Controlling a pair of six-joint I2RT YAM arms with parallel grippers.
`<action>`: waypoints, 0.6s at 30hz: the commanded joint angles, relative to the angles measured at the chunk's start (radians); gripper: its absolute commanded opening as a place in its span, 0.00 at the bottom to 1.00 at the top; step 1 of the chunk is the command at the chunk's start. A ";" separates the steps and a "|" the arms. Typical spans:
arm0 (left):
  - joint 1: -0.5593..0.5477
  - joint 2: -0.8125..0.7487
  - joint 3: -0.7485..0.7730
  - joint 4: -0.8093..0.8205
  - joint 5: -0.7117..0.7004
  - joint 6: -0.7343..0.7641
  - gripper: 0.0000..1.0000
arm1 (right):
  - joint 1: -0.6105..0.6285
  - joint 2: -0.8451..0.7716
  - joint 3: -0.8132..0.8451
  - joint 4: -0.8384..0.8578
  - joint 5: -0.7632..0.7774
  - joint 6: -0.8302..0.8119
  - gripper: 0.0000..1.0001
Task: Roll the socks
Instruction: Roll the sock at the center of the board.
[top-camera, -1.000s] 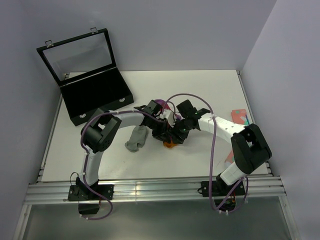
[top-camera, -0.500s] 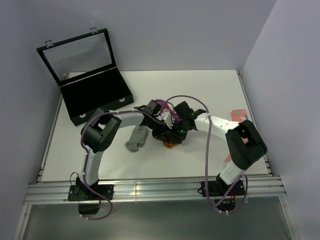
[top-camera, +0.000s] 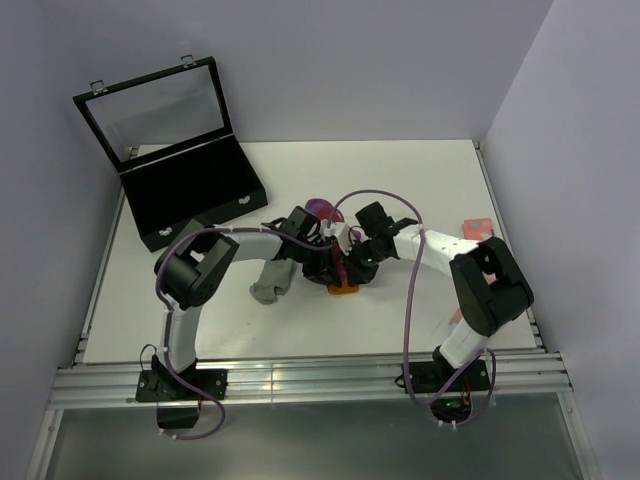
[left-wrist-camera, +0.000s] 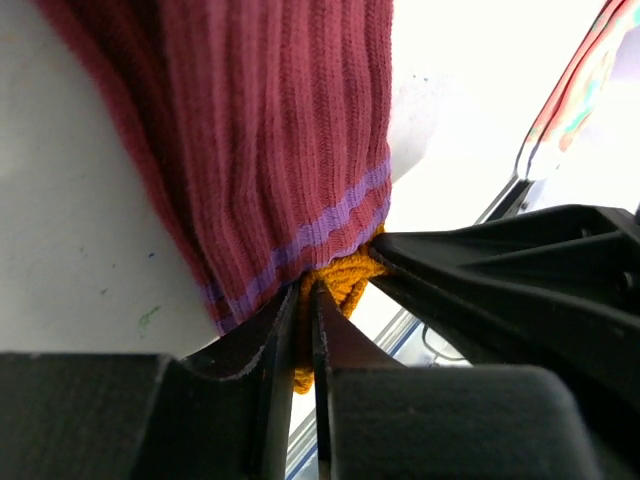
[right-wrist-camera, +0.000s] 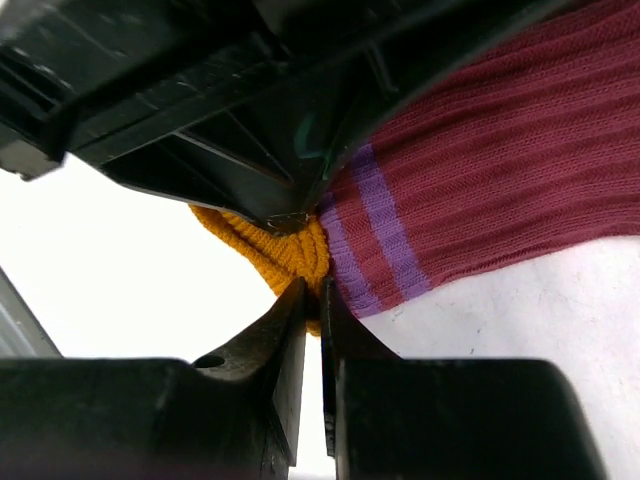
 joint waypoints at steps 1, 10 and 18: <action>-0.006 -0.014 -0.093 0.022 -0.170 -0.037 0.19 | -0.043 0.028 0.008 -0.055 -0.013 -0.002 0.12; -0.015 -0.088 -0.218 0.234 -0.207 -0.106 0.26 | -0.103 0.133 0.108 -0.156 -0.089 0.008 0.11; -0.034 -0.127 -0.291 0.406 -0.232 -0.088 0.41 | -0.134 0.251 0.201 -0.242 -0.110 0.019 0.10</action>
